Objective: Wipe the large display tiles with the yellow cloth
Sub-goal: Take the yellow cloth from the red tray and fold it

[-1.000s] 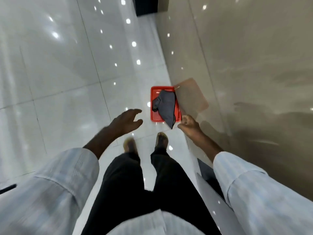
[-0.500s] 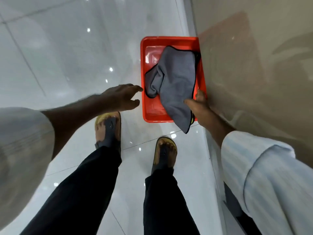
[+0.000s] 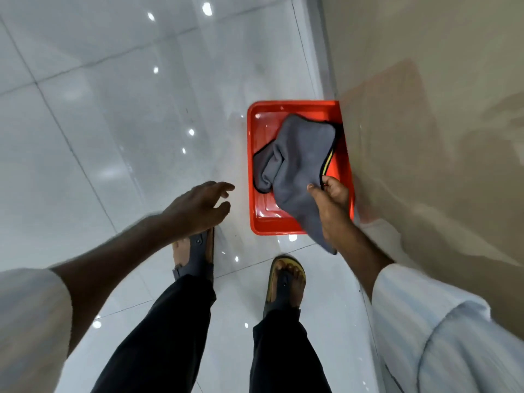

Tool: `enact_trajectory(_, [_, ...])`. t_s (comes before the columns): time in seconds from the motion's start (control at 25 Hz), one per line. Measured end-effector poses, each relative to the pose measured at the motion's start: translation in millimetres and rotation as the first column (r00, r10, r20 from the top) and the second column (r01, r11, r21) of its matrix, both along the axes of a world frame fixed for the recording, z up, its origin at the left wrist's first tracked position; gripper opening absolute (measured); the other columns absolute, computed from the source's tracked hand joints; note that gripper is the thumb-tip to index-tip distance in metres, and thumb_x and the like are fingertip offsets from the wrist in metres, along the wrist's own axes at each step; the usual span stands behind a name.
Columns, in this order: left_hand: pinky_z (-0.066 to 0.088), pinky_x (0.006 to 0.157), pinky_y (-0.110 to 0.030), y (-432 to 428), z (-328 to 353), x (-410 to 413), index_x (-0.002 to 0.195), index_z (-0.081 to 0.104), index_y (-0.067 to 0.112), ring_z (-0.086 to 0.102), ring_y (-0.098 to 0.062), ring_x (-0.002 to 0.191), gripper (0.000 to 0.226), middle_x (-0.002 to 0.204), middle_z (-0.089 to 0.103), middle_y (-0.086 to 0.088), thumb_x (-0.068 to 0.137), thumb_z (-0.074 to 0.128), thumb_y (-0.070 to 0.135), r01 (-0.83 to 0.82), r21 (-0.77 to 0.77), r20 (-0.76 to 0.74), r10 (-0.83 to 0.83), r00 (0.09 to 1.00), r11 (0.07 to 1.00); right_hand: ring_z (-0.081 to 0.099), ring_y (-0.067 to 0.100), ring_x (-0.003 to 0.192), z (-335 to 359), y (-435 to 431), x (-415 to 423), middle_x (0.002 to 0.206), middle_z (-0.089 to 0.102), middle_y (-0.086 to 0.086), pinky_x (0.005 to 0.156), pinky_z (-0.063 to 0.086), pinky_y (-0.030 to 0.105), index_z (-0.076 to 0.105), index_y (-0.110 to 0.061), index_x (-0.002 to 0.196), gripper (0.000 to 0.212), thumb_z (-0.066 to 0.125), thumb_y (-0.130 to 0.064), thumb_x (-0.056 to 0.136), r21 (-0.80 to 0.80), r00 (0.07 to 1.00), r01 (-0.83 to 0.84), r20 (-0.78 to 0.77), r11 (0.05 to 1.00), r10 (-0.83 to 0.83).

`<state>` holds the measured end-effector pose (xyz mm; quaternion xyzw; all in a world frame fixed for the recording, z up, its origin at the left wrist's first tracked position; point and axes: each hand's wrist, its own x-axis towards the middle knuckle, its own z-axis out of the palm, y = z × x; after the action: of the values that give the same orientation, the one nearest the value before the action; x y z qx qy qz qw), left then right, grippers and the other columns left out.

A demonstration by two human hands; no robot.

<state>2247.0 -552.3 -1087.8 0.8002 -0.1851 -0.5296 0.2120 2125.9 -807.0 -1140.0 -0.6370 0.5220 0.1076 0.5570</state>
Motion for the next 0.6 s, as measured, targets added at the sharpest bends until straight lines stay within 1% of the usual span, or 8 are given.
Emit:
enact_trajectory(0.08, [0.049,0.111,-0.047,-5.2,72.7,14.6,0.153,0.050,0.011,0.055,-0.029,0.137,0.048,0.148,0.056,-0.013,0.107,0.054,0.024,-0.069,-0.145,0.124,0.087,0.988,0.987,0.058,0.010,0.083,83.2,17.4,32.9,0.090,0.067,0.003,0.074,0.049,0.032,0.068,-0.004,0.096,0.004,0.065,-0.002,0.095,-0.011,0.973,-0.159,0.169,0.987,0.158])
enact_trajectory(0.16, [0.049,0.112,-0.046,-9.0,161.4,38.9,0.152,0.050,0.007,0.054,-0.030,0.137,0.054,0.149,0.055,-0.017,0.104,0.050,0.031,-0.004,-0.290,0.279,0.089,0.956,0.957,0.061,-0.001,0.085,183.7,30.8,68.0,0.093,0.067,-0.006,0.079,0.049,0.022,0.071,-0.013,0.101,0.014,0.068,-0.001,0.095,-0.010,0.894,-0.380,0.252,0.925,0.370])
enact_trajectory(0.24, [0.042,0.115,-0.043,-5.8,255.5,73.7,0.153,0.048,0.004,0.048,-0.033,0.143,0.059,0.156,0.048,-0.020,0.102,0.050,0.034,0.133,-0.383,0.461,0.064,0.885,0.914,0.062,-0.011,0.088,288.9,36.1,106.7,0.095,0.067,-0.017,0.082,0.048,0.013,0.070,-0.024,0.107,0.026,0.070,-0.001,0.094,0.024,0.746,-0.626,0.310,0.780,0.589])
enact_trajectory(0.28, [0.039,0.116,-0.041,-0.8,308.6,92.6,0.154,0.047,0.004,0.045,-0.033,0.145,0.061,0.159,0.045,-0.021,0.101,0.051,0.034,0.201,-0.399,0.530,0.046,0.846,0.895,0.062,-0.012,0.089,344.0,37.4,125.5,0.096,0.067,-0.018,0.082,0.047,0.014,0.071,-0.020,0.111,0.025,0.070,-0.001,0.095,0.035,0.664,-0.722,0.319,0.692,0.676])
enact_trajectory(0.36, [0.040,0.116,-0.038,15.4,414.2,123.9,0.149,0.052,0.002,0.050,-0.031,0.140,0.057,0.154,0.052,-0.020,0.100,0.053,0.031,0.322,-0.431,0.621,0.019,0.783,0.843,0.063,-0.011,0.093,456.7,41.8,162.5,0.097,0.070,-0.017,0.084,0.047,0.015,0.071,-0.012,0.118,0.028,0.069,0.004,0.095,0.034,0.535,-0.824,0.372,0.565,0.758])
enact_trajectory(0.44, [0.048,0.110,-0.045,37.6,511.0,138.4,0.135,0.064,-0.001,0.062,-0.034,0.124,0.042,0.134,0.067,-0.017,0.102,0.056,0.024,0.410,-0.452,0.694,0.024,0.719,0.792,0.064,-0.009,0.091,564.4,56.2,192.7,0.092,0.072,-0.019,0.082,0.048,0.013,0.071,-0.017,0.110,0.032,0.067,0.010,0.094,-0.026,0.409,-0.882,0.452,0.471,0.792])
enact_trajectory(0.52, [0.050,0.098,-0.049,61.6,594.7,145.2,0.122,0.069,-0.001,0.066,-0.038,0.111,0.034,0.118,0.071,-0.015,0.103,0.056,0.025,0.421,-0.429,0.752,0.057,0.657,0.799,0.064,-0.005,0.087,649.1,78.5,212.5,0.087,0.071,-0.017,0.079,0.048,0.014,0.071,-0.018,0.103,0.032,0.064,0.012,0.094,-0.103,0.275,-0.923,0.499,0.371,0.822])
enact_trajectory(0.6, [0.050,0.092,-0.048,100.3,683.7,140.0,0.112,0.070,-0.001,0.065,-0.040,0.106,0.034,0.113,0.070,-0.015,0.103,0.058,0.029,0.421,-0.376,0.831,0.099,0.547,0.825,0.064,0.002,0.081,732.8,110.5,222.8,0.084,0.071,-0.012,0.076,0.048,0.021,0.073,-0.015,0.099,0.024,0.064,0.007,0.096,-0.195,0.126,-0.946,0.516,0.260,0.847])
